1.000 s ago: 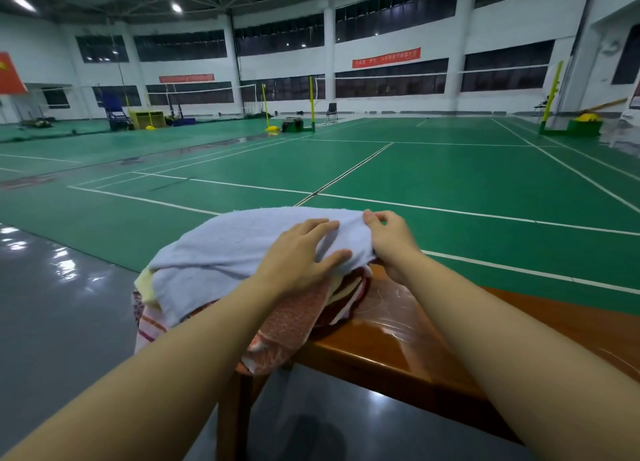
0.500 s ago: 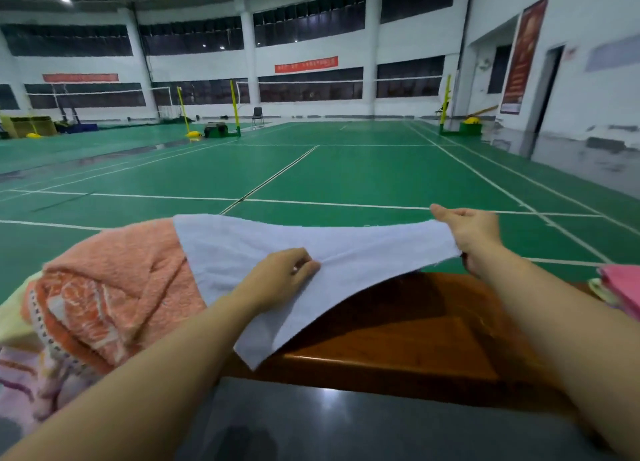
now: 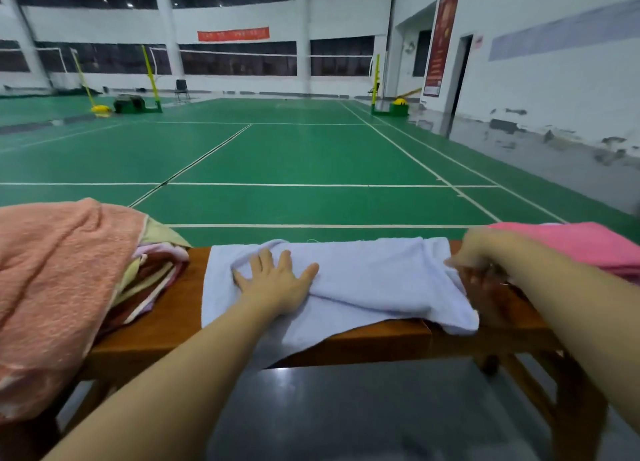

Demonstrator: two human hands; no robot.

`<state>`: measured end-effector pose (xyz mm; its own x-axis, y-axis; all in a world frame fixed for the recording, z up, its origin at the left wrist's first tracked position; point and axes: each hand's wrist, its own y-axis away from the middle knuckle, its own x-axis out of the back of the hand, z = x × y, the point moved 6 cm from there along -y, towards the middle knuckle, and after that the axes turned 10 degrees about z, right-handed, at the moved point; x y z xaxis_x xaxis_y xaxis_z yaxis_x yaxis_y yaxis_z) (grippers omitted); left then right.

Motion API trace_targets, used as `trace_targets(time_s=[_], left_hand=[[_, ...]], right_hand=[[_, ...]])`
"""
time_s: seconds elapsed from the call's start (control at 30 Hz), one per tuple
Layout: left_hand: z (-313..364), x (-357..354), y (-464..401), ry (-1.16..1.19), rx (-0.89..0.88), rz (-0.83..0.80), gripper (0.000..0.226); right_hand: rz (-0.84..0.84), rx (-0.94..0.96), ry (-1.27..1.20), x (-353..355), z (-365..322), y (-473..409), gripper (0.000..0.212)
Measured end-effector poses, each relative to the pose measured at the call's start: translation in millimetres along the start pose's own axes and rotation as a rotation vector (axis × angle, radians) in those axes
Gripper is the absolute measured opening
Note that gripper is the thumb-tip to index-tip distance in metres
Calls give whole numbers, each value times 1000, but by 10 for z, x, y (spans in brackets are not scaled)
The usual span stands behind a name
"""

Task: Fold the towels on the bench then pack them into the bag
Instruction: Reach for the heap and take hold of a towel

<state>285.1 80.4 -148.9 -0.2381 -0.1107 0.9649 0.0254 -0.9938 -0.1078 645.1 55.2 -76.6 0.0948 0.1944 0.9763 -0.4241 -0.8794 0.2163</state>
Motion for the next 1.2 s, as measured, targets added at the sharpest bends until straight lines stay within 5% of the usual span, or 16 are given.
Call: trace_targets(time_s=[0.07,0.1,0.2,0.3,0.4,0.47,0.6,0.7,0.8,1.0,1.2], left_hand=[[-69,5,36,-55,-42,-31,86],[-110,-4,33,-80,-69,-46,87],[-231,-6,7,-128,-137,-94,86],[-419,64,5,-134,-203,-87,89],[-581,108,-55,-106,-286,-69,116],[-669,139,-104,-87,-326,-70,124],[-810,233,-199,-1,-350,-52,127],[-803,292,-208,-38,-242,44,90],[-707,250,-172,-88,-112,110,63],[-812,217,-236,-109,-83,-35,86],[-852,188,-358,-146,-46,-72,93]], right_hand=[[487,122,-30,201,-268,-89,48],[593,245,-97,180,-469,-68,47],[407,597,-285,-160,-957,-31,47],[143,562,-198,-534,-959,-74,65],[93,485,76,-602,-879,73,82],[44,450,292,-550,-895,302,76],[321,396,251,-216,-991,559,56],[684,378,82,-78,-943,426,46],[506,384,-270,-444,-811,177,42],[357,380,-514,-571,-643,9,53],[722,530,-320,-394,-726,214,52]])
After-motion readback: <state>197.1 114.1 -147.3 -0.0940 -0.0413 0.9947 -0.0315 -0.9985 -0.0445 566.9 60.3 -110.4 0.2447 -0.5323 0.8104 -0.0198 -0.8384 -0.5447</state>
